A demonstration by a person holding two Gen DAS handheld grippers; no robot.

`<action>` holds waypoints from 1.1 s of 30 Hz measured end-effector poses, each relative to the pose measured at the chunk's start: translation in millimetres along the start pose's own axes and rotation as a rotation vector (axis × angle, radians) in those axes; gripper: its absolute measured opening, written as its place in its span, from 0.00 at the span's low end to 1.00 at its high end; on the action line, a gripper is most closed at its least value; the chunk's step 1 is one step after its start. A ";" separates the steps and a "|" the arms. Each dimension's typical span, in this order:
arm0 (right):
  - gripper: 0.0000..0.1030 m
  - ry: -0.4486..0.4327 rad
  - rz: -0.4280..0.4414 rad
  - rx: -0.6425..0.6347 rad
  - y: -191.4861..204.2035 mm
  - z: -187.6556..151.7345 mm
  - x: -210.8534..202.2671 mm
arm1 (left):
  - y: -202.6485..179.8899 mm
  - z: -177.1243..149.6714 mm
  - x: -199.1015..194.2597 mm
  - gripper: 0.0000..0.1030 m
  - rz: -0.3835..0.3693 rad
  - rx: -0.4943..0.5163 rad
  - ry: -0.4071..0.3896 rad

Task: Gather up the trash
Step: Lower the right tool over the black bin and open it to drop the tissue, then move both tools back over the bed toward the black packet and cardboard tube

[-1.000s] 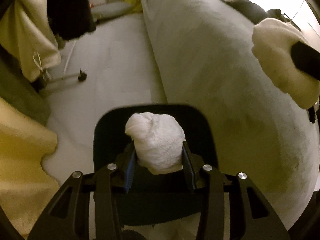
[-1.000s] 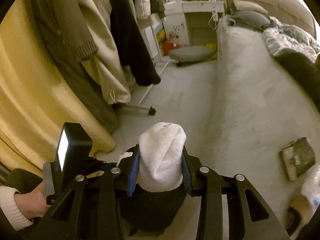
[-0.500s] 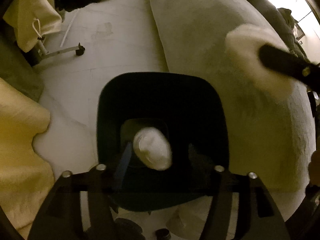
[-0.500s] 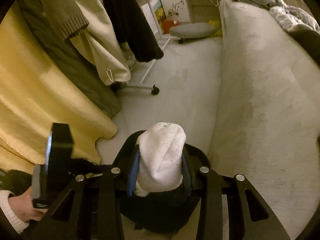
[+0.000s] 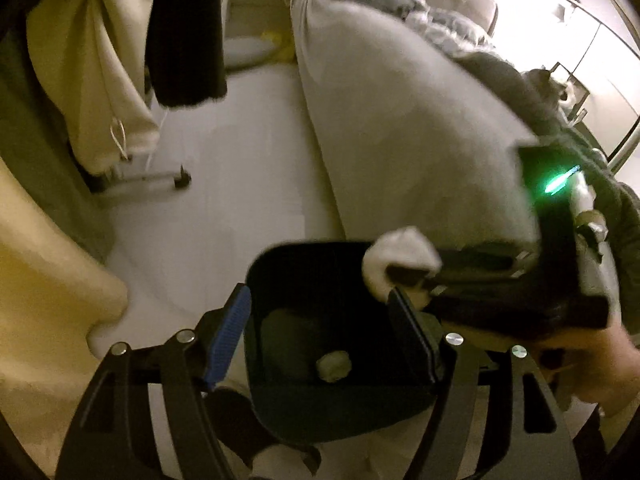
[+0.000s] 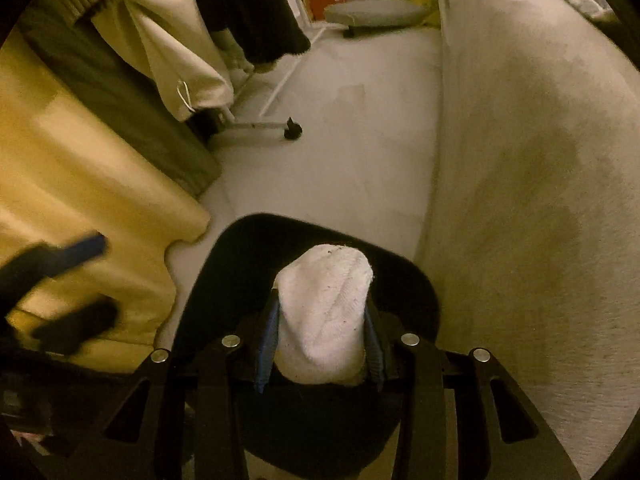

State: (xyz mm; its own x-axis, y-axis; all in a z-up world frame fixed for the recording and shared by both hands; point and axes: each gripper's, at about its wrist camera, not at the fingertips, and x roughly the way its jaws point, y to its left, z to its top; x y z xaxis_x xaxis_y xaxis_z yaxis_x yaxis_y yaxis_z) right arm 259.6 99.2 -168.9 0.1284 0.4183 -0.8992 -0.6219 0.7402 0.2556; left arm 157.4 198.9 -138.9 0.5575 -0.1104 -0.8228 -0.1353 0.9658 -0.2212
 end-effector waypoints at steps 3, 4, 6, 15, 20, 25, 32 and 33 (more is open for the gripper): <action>0.39 0.023 0.008 0.007 3.4 -2.7 7.6 | -5.7 8.6 -14.1 0.70 0.000 0.010 -0.056; 0.39 0.031 0.009 0.008 4.7 -2.8 10.1 | -6.4 11.0 -18.9 0.70 -0.002 0.012 -0.075; 0.39 0.041 0.007 0.006 4.9 -4.3 13.4 | -6.5 14.8 -30.5 0.69 -0.017 0.011 -0.114; 0.41 0.104 -0.014 -0.023 10.6 -12.3 34.4 | -8.6 31.9 -71.4 0.61 -0.075 -0.003 -0.274; 0.43 0.120 0.002 -0.040 14.7 -16.0 38.1 | -9.0 35.2 -86.1 0.59 -0.064 0.021 -0.318; 0.49 0.139 0.015 -0.082 26.6 -18.9 43.4 | -7.2 38.6 -97.2 0.59 -0.069 0.011 -0.356; 0.62 0.108 0.007 -0.107 36.2 -19.8 32.2 | -2.1 46.7 -108.8 0.63 -0.082 -0.018 -0.399; 0.62 0.099 0.006 -0.112 36.4 -19.2 28.7 | -1.9 48.2 -111.2 0.63 -0.085 -0.022 -0.408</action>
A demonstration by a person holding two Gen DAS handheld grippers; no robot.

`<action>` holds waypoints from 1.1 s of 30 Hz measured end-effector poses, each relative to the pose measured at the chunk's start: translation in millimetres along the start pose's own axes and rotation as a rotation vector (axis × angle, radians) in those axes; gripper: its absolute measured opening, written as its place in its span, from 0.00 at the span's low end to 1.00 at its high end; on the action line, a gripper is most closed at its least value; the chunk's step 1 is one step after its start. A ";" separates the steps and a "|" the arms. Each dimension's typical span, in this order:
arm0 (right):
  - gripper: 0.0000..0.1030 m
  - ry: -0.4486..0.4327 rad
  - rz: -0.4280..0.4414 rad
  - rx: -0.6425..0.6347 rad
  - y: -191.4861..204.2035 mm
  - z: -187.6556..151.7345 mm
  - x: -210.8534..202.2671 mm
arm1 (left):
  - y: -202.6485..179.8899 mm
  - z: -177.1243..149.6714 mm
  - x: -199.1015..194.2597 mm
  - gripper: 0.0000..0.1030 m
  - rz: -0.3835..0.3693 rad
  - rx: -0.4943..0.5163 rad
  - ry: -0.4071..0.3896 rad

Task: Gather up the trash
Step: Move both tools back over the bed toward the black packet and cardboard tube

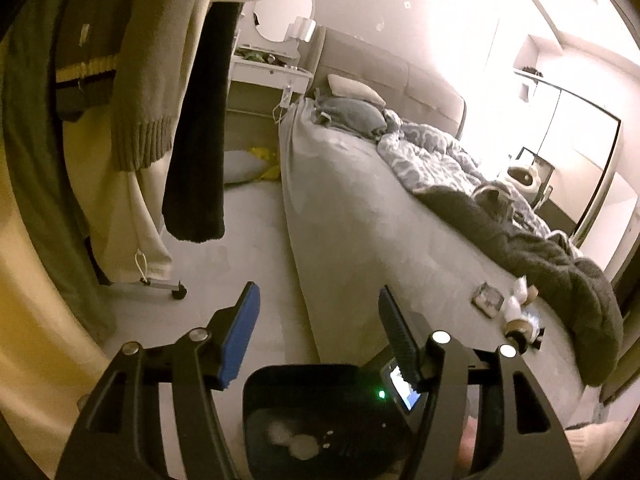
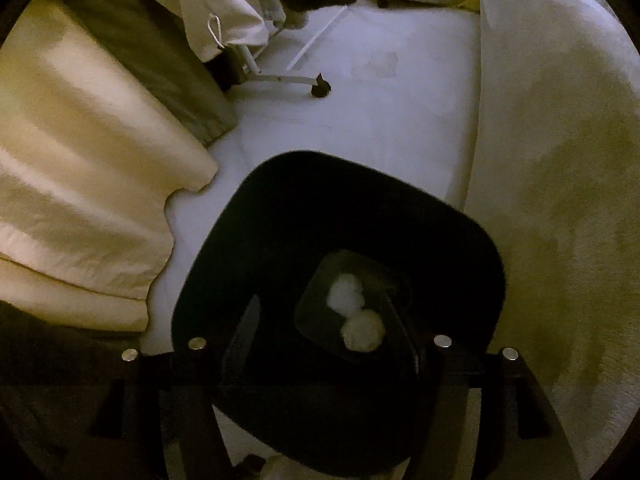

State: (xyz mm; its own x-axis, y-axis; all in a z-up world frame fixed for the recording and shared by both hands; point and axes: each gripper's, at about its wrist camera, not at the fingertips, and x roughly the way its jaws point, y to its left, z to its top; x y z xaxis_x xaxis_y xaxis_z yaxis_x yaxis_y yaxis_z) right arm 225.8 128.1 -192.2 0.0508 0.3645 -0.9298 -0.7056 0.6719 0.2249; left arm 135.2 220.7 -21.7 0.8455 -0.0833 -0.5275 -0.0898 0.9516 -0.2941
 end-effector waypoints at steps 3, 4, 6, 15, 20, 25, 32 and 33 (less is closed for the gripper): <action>0.67 -0.028 -0.011 -0.014 -0.6 0.0 -11.6 | -4.1 5.4 -2.7 0.66 -0.005 0.001 -0.018; 0.68 -0.047 -0.019 -0.023 -0.7 -0.1 -17.4 | -6.5 6.6 -3.3 0.66 -0.010 0.002 -0.023; 0.68 -0.077 -0.024 -0.038 -0.8 0.5 -27.2 | -13.2 9.6 -4.1 0.67 -0.015 0.013 -0.032; 0.72 -0.219 0.010 -0.092 -4.6 -4.4 -82.4 | -44.9 15.2 -0.2 0.71 -0.031 0.064 -0.050; 0.72 -0.290 -0.009 -0.117 -14.1 -9.6 -111.9 | -60.6 17.4 4.6 0.74 -0.058 0.072 -0.048; 0.72 -0.347 -0.037 -0.117 -27.5 -18.2 -135.9 | -81.7 20.2 15.1 0.78 -0.087 0.105 -0.035; 0.72 -0.432 -0.089 -0.108 -55.8 -30.6 -178.7 | -101.1 22.6 36.2 0.78 -0.119 0.120 0.006; 0.72 -0.442 -0.093 -0.101 -60.1 -32.1 -183.5 | -104.2 23.0 38.5 0.79 -0.121 0.126 0.007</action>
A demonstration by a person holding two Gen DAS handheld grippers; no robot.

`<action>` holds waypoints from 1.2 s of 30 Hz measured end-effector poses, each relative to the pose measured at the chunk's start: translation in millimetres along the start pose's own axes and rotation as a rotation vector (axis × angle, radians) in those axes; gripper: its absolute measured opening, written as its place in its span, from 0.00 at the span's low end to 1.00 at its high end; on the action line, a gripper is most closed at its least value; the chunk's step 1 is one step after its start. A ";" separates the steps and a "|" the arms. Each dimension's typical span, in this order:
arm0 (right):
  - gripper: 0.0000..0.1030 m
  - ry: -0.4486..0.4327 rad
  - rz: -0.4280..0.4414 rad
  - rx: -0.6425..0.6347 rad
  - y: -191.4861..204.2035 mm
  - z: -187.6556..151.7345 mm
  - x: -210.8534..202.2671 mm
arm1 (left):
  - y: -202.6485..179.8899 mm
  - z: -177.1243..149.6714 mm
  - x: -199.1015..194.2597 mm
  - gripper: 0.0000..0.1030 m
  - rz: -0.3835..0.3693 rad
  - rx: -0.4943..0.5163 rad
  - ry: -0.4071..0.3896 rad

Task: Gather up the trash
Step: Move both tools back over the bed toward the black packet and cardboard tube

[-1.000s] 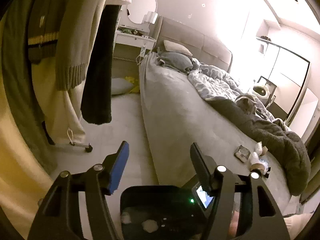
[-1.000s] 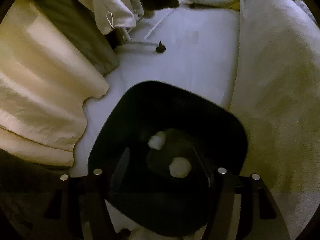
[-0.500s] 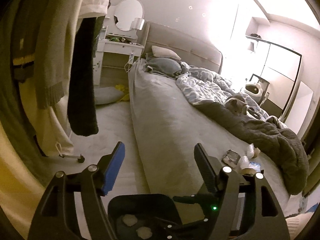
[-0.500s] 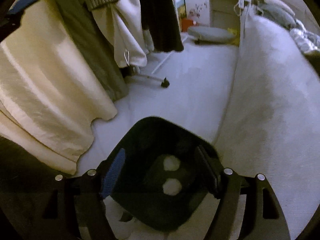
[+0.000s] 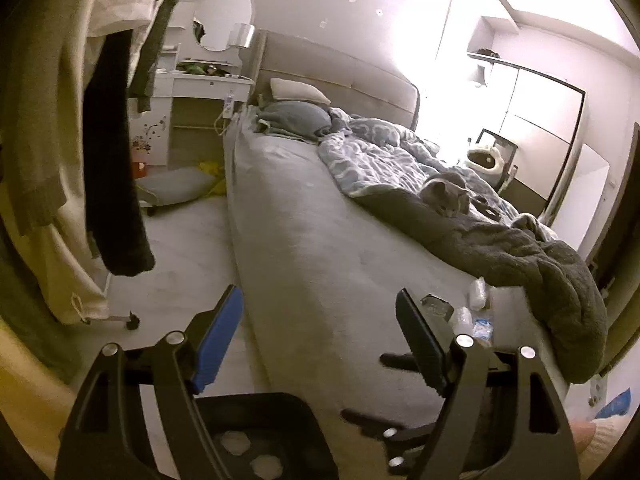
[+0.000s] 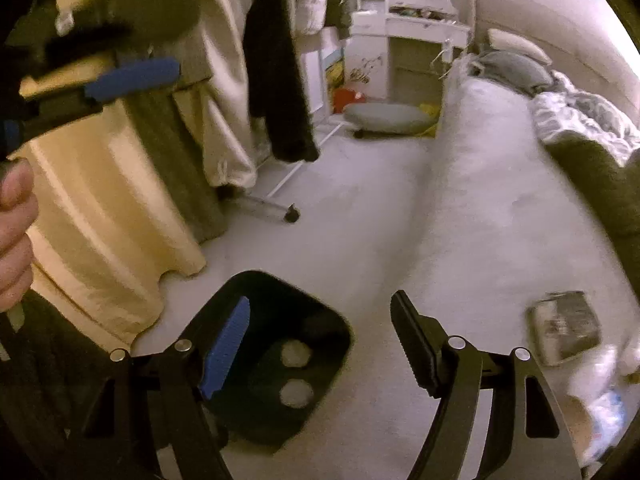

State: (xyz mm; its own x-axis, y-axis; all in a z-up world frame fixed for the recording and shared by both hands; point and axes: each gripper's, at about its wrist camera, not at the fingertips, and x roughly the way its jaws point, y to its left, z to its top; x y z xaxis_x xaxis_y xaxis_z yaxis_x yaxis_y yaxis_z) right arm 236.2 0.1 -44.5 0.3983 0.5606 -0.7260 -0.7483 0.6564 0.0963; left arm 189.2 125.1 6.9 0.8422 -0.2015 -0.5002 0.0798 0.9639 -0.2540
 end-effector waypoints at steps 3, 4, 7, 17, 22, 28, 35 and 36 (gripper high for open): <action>0.72 -0.024 -0.017 0.025 -14.7 0.1 -12.8 | -5.7 2.9 9.6 0.80 -0.010 0.012 0.008; 0.72 -0.032 -0.030 0.029 -20.3 -0.5 -17.5 | -8.2 3.8 14.8 0.80 -0.012 0.021 0.015; 0.72 -0.049 -0.070 0.025 -30.1 -3.3 -27.6 | -16.6 5.4 30.8 0.81 -0.037 0.040 0.046; 0.72 -0.095 -0.144 0.061 -72.9 -12.0 -60.6 | -45.0 9.1 69.7 0.84 -0.085 0.121 0.089; 0.72 -0.105 -0.171 0.100 -95.9 -18.2 -72.3 | -55.8 6.9 90.7 0.84 -0.106 0.135 0.126; 0.72 -0.118 -0.204 0.150 -117.9 -27.6 -85.6 | -73.8 -1.0 109.8 0.84 -0.137 0.167 0.162; 0.73 -0.127 -0.246 0.220 -152.3 -38.9 -98.1 | -90.4 -9.0 129.3 0.85 -0.176 0.181 0.199; 0.73 -0.131 -0.258 0.227 -156.3 -39.5 -100.5 | -94.1 -11.3 134.3 0.85 -0.178 0.192 0.212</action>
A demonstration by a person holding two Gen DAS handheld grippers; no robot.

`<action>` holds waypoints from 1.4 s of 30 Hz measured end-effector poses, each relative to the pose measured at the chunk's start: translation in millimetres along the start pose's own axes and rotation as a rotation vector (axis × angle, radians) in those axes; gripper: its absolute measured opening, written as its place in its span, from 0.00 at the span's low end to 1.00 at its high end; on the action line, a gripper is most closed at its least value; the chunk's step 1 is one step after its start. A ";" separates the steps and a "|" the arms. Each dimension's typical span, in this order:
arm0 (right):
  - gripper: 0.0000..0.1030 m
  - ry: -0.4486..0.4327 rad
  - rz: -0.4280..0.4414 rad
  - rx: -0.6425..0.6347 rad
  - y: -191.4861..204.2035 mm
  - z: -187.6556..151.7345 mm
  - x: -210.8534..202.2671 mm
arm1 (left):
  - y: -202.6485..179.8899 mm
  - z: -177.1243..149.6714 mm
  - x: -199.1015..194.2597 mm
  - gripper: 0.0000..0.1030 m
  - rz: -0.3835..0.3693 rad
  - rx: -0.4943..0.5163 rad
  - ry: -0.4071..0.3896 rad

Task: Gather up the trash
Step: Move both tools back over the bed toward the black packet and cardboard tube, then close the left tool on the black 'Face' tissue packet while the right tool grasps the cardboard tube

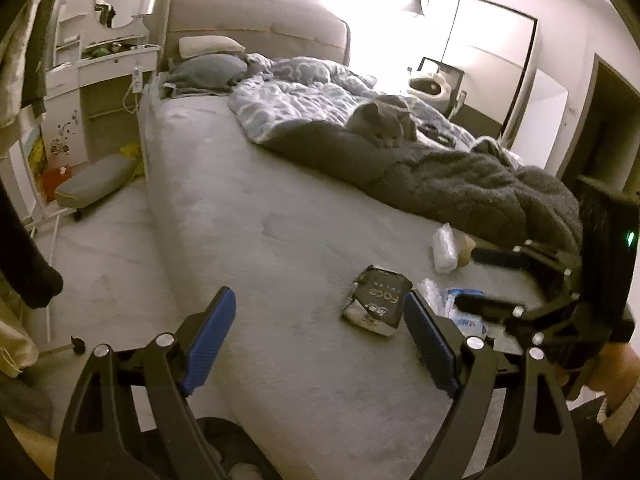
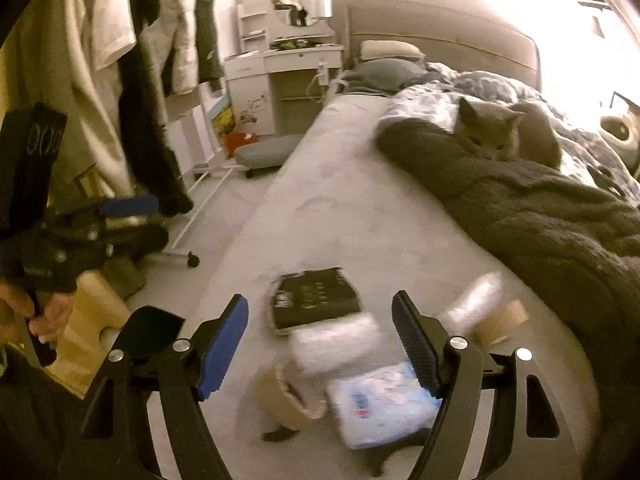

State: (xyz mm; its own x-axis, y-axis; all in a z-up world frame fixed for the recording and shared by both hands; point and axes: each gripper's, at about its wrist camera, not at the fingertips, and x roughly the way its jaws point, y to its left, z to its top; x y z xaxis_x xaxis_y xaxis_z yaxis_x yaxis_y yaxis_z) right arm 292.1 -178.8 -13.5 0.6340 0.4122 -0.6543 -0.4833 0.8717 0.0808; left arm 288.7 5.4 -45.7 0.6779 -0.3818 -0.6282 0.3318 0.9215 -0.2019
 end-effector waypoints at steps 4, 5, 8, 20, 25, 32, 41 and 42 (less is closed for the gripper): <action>0.79 -0.012 -0.035 0.019 -16.8 -2.0 -5.9 | -11.3 -0.7 14.6 0.85 -0.025 0.034 0.032; 0.79 -0.010 -0.042 0.024 -22.1 -3.1 -6.5 | -14.6 -2.0 19.4 0.86 -0.015 0.052 0.038; 0.79 -0.003 -0.097 0.033 -38.4 -6.0 -8.6 | -22.0 -8.4 32.7 0.88 -0.005 0.095 0.067; 0.85 0.011 -0.139 0.114 -88.3 -11.6 -12.5 | -26.4 -18.6 85.6 0.89 -0.051 0.144 0.161; 0.85 0.004 -0.144 0.139 -102.3 -11.4 -15.9 | -21.8 -17.4 100.6 0.89 -0.075 0.111 0.180; 0.85 0.012 -0.145 0.194 -126.0 -16.0 -13.2 | -24.3 -13.6 107.4 0.89 -0.116 0.104 0.180; 0.85 0.053 -0.108 0.144 -131.4 -15.4 -0.5 | -34.8 -13.3 119.3 0.89 -0.142 0.116 0.203; 0.85 0.060 -0.111 0.125 -130.9 -16.2 1.4 | -34.1 -13.2 121.0 0.88 -0.142 0.114 0.206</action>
State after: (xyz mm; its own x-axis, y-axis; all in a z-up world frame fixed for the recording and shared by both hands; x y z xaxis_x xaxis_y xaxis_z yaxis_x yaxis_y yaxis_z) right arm 346.5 -296.6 -37.2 0.6405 0.2979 -0.7079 -0.3310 0.9388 0.0956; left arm 350.8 -71.4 -124.7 0.4757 -0.4734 -0.7414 0.4936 0.8413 -0.2205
